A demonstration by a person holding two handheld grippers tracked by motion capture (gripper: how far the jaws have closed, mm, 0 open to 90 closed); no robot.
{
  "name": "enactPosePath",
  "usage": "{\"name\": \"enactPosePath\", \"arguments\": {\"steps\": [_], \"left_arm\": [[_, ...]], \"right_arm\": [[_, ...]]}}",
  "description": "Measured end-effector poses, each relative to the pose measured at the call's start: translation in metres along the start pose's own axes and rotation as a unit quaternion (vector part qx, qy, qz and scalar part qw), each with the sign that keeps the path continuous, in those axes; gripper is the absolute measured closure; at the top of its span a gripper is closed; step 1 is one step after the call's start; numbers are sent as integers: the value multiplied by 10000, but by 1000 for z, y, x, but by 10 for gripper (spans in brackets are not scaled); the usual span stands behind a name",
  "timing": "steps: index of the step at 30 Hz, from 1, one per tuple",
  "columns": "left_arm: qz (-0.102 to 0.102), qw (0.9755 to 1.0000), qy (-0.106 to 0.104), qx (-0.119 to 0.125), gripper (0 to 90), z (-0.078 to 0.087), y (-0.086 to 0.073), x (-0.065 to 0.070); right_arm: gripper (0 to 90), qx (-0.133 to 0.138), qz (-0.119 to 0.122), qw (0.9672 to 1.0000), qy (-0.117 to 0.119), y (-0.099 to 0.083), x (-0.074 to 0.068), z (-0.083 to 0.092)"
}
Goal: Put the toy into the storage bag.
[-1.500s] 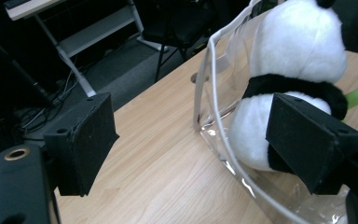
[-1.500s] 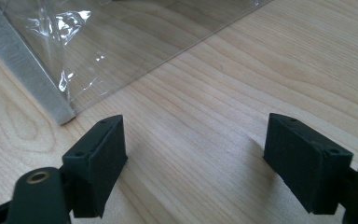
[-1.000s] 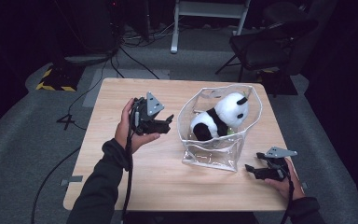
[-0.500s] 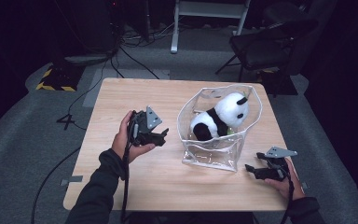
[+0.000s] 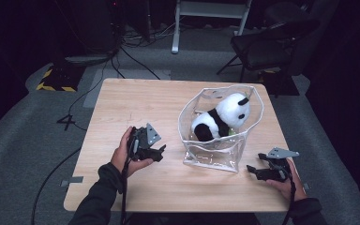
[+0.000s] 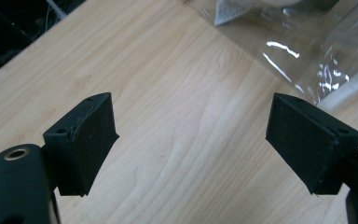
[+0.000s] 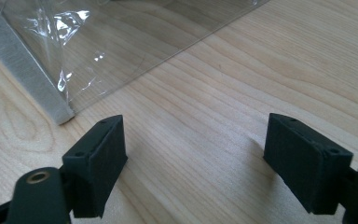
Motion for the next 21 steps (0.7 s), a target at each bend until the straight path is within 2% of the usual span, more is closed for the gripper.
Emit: {"name": "enactPosePath", "arguments": {"steps": [3,5,15,18,21], "left_arm": [[53,9999,-35,-120,161,-4,-15,2],[38,9999,-53,-137,161,-4,-18,2],[228,9991,-159,-319,162,-6,-50,9],[223,9990,-138,-363,162,-6,-57,10],[302,9987,-122,-385,162,-4,-66,10]], "right_arm": [[206,1,1,10000,0,0,0,0],[206,0,0,10000,0,0,0,0],[206,0,1,10000,-1,0,0,0],[206,0,1,10000,-1,0,0,0],[206,1,1,10000,-1,0,0,0]]}}
Point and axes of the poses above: each handheld gripper's, and its own axes: z roughly backward along the jaws, y roughly out of its top, x roughly to its right, the point moved 10 cm from there along -z, roughly forward along the jaws, and after that the axes turned 2 degrees about x, right-handed, at the moved point
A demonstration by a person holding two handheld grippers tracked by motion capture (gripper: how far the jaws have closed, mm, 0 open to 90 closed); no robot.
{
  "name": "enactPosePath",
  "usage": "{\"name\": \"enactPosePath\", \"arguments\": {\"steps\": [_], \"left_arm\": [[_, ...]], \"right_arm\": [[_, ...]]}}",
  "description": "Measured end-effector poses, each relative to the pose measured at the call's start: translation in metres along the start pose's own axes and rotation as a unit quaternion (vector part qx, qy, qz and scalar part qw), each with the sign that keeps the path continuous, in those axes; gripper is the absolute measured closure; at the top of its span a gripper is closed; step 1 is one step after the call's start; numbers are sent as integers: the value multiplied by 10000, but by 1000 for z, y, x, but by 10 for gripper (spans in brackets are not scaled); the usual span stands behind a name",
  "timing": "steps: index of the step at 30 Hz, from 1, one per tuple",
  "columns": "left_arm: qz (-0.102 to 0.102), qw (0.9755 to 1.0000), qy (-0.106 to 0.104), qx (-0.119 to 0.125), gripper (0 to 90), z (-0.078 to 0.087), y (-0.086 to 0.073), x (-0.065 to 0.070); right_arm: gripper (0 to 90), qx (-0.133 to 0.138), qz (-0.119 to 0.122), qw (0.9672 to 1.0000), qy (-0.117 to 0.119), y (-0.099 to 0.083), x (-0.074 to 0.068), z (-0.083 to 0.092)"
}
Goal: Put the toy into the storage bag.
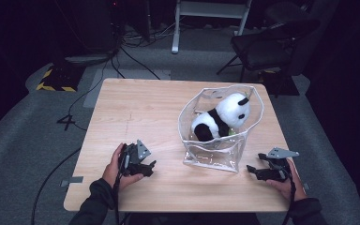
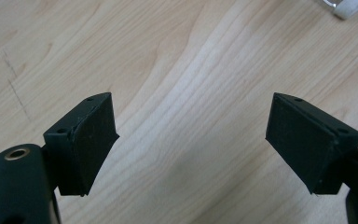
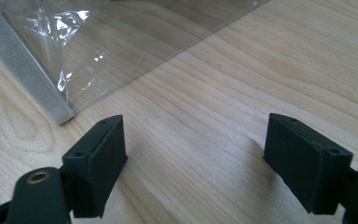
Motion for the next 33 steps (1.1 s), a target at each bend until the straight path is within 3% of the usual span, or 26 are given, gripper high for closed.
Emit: {"name": "enactPosePath", "arguments": {"steps": [4,9,12,16,19,20,22,23,24,28,33], "left_arm": [[233,9997,36,48,162,3,-15,0],[292,9995,68,-53,162,4,-28,0],[444,9988,103,-178,162,4,-41,0],[624,9979,78,-132,159,8,-48,-2],[910,9958,41,-1,156,12,-56,-4],[1133,9935,33,87,151,15,-63,-7],[1390,9902,-76,91,151,18,-70,-10],[1390,9902,-76,91,151,18,-70,-10],[1493,9887,-123,73,151,20,-73,-12],[1511,9884,-105,67,150,28,-84,-20],[1562,9877,-63,58,145,30,-87,-23]], "right_arm": [[206,-1,0,10000,0,0,0,0],[206,-1,-1,10000,0,0,0,0],[206,-1,-2,10000,0,0,0,0],[206,-1,-1,10000,-1,0,0,0],[206,-5,9,10000,-1,0,0,0],[206,-5,10,10000,-1,0,0,0],[206,-4,9,10000,0,0,0,0],[206,-4,9,10000,0,0,0,0],[206,-4,10,10000,-1,0,0,0],[206,-3,9,10000,-1,0,0,0],[206,-5,11,10000,-2,0,0,0]]}}
Point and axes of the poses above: each handheld gripper's, and its own axes: z roughly backward along the jaws, y roughly out of its top, x roughly to its right, the point moved 10 cm from there along -z, roughly forward along the jaws, and after that the axes turned 2 degrees about x, right-handed, at the moved point
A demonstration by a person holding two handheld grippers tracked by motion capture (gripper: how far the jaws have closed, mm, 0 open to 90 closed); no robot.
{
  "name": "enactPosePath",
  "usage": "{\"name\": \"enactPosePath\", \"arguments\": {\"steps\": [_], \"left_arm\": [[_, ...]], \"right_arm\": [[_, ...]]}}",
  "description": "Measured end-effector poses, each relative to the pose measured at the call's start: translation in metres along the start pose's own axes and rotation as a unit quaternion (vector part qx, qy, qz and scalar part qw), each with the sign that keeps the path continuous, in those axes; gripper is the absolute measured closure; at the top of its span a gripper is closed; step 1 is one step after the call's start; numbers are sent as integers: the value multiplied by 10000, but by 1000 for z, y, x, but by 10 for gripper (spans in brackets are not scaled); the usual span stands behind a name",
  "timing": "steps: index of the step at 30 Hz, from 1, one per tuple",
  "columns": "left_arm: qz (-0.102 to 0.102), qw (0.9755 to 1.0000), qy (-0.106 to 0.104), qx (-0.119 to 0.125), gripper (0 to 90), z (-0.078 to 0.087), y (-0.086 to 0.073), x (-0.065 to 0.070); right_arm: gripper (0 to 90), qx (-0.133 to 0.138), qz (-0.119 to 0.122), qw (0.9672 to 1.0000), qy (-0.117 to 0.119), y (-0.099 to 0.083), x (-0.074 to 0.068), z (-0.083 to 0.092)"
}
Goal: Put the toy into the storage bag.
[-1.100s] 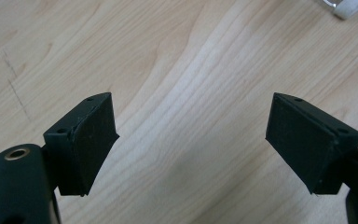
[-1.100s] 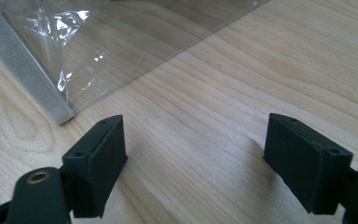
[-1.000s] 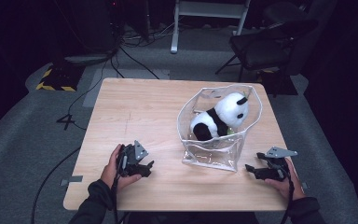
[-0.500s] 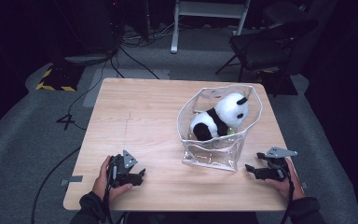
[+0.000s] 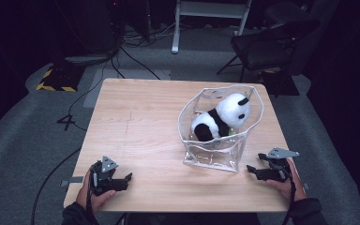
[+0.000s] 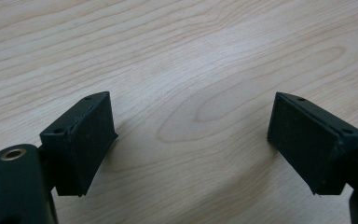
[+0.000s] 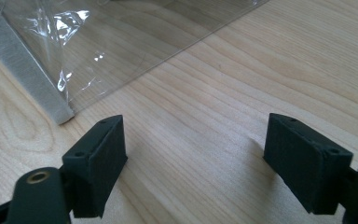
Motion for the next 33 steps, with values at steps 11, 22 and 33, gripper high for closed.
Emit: {"name": "enactPosePath", "arguments": {"steps": [11,22,33], "left_arm": [[-10,10000,-8,-10,133,-2,2,-2],[-21,10000,-18,-23,129,-3,2,-3],[-28,10000,-24,-18,129,-3,2,-3]], "right_arm": [[205,-3,-16,10000,-15,0,0,0],[205,-4,-8,10000,-29,0,0,0],[205,-3,-9,10000,-22,0,0,0]]}}
Point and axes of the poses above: each handheld gripper's, and its own axes: z roughly backward along the jaws, y roughly out of its top, x roughly to its right, the point moved 10 cm from there along -z, roughly forward along the jaws, and after that the axes turned 2 degrees about x, right-handed, at the moved point
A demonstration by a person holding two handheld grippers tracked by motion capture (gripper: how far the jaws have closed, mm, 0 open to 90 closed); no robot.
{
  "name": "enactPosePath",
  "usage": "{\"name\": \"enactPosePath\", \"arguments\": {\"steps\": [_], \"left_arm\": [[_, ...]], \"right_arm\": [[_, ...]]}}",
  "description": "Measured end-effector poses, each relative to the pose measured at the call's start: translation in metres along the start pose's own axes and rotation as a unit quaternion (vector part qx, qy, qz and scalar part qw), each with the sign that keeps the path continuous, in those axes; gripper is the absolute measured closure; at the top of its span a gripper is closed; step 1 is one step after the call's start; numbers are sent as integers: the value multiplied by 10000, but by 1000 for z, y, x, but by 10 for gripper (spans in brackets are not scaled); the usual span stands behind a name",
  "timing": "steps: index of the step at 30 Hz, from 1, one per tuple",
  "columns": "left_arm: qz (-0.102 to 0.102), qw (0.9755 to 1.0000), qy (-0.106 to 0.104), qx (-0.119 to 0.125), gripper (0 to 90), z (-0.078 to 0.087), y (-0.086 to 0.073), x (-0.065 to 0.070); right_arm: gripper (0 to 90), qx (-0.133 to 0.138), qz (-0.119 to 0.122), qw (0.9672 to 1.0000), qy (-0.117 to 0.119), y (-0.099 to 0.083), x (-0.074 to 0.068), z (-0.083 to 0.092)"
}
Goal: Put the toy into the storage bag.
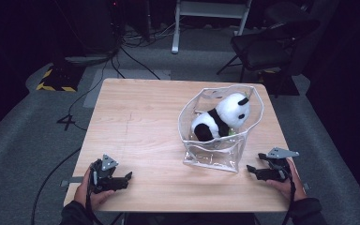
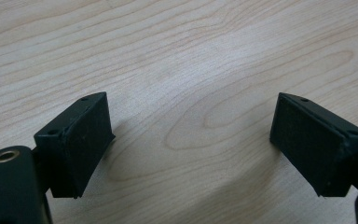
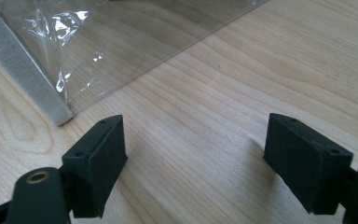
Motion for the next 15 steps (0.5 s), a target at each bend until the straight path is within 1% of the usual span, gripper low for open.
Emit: {"name": "enactPosePath", "arguments": {"steps": [12,15], "left_arm": [[-14,10000,-19,-3,127,-1,0,0],[-18,10000,-3,-15,110,-1,1,-1]], "right_arm": [[205,1,6,10000,-7,0,0,0],[203,-1,5,10000,-8,0,0,0]]}}
Point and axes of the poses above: each handheld gripper's, and its own axes: z roughly backward along the jaws, y roughly out of its top, x roughly to its right, the point moved 10 cm from there along -z, roughly forward along the jaws, and after that the axes turned 2 degrees about x, right-handed, at the moved point
